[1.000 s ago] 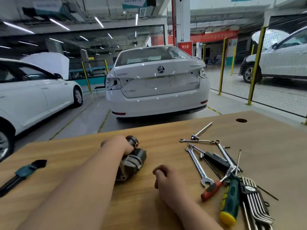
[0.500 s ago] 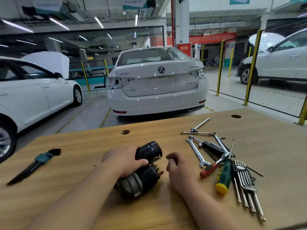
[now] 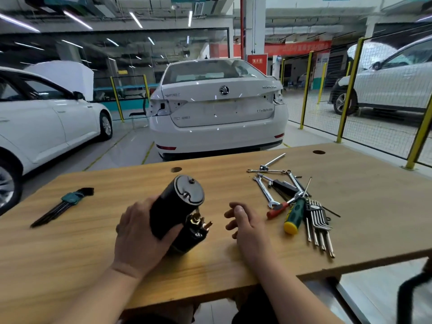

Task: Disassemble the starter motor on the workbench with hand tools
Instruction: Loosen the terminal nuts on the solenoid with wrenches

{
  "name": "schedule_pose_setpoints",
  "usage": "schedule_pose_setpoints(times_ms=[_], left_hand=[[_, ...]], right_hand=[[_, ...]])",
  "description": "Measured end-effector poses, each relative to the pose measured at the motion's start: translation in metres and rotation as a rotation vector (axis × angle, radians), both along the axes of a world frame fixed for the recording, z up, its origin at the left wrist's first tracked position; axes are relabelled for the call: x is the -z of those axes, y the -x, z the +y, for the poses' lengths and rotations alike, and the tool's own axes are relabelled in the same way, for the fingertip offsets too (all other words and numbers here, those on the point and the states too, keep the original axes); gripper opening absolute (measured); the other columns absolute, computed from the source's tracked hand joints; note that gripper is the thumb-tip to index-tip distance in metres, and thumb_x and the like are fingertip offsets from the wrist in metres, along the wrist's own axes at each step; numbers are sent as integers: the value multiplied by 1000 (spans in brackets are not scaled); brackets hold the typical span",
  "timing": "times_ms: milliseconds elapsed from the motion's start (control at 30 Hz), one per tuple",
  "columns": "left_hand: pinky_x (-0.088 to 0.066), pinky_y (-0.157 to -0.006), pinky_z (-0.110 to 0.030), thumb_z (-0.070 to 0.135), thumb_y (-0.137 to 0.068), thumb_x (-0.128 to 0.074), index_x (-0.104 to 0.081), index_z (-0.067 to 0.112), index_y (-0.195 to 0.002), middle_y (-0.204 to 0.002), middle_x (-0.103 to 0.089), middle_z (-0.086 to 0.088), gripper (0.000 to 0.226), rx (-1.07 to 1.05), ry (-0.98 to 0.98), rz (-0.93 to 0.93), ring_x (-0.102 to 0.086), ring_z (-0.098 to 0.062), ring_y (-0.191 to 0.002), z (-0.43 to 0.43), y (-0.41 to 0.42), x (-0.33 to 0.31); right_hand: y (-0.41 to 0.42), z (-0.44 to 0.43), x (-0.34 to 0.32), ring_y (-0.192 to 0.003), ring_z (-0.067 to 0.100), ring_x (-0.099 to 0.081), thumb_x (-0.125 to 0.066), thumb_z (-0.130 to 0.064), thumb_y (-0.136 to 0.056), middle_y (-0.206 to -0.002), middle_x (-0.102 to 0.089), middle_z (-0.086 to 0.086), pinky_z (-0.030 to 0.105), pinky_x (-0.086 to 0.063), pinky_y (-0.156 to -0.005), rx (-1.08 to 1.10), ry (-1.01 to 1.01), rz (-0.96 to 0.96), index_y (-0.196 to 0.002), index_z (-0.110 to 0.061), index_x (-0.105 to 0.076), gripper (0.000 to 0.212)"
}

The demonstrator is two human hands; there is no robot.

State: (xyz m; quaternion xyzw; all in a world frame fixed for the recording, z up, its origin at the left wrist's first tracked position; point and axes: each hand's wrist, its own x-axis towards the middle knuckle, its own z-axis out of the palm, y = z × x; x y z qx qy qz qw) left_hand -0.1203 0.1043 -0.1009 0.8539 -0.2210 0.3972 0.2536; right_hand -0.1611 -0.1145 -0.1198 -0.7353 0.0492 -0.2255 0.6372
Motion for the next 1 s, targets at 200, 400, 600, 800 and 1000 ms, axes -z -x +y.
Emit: schedule_pose_setpoints(times_ms=[200, 400, 600, 800, 1000], left_hand=[[-28, -97, -29, 81, -75, -47, -59, -7, -112, -108, -57, -18, 96, 39, 107, -18, -46, -30, -106, 14, 9, 22], [-23, -105, -21, 75, -84, -45, -40, 4, -124, -118, -50, -19, 81, 231, 145, -73, -42, -31, -111, 5, 1, 20], [-31, -106, -13, 75, -82, -49, -30, 42, -137, -121, -44, -6, 67, 368, 143, 48, -44, -23, -112, -2, -19, 21], [-18, -110, -8, 79, -86, -34, -47, -19, -122, -116, -55, -33, 105, 249, -45, 118, -43, -27, -114, -21, -41, 22], [-41, -105, -30, 73, -68, -67, -38, -1, -135, -138, -47, 1, 104, 525, 76, 156, -49, -15, -126, -36, -48, 6]], right_hand=[[4, 6, 0, -73, 2, -61, -41, -31, -102, -86, -65, -11, 18, -43, -61, -9, 178, 0, -93, -43, -55, 20], [6, 9, 1, -80, 5, -60, -43, -32, -100, -85, -64, -13, 29, -49, -71, -32, 351, -7, -96, -43, -53, 15], [5, 11, 2, -89, -1, -57, -45, -35, -94, -94, -58, -23, 16, -45, -77, -115, 442, -59, -112, -31, -62, 25], [-4, 0, 1, -98, -9, -51, -51, -26, -98, -106, -53, -23, 4, -40, -76, -96, 439, -63, -119, -29, -60, 23], [-17, -8, -6, -106, -10, -50, -49, -11, -93, -117, -57, -20, 7, -38, -92, -106, 395, -84, -122, -25, -64, 36]])
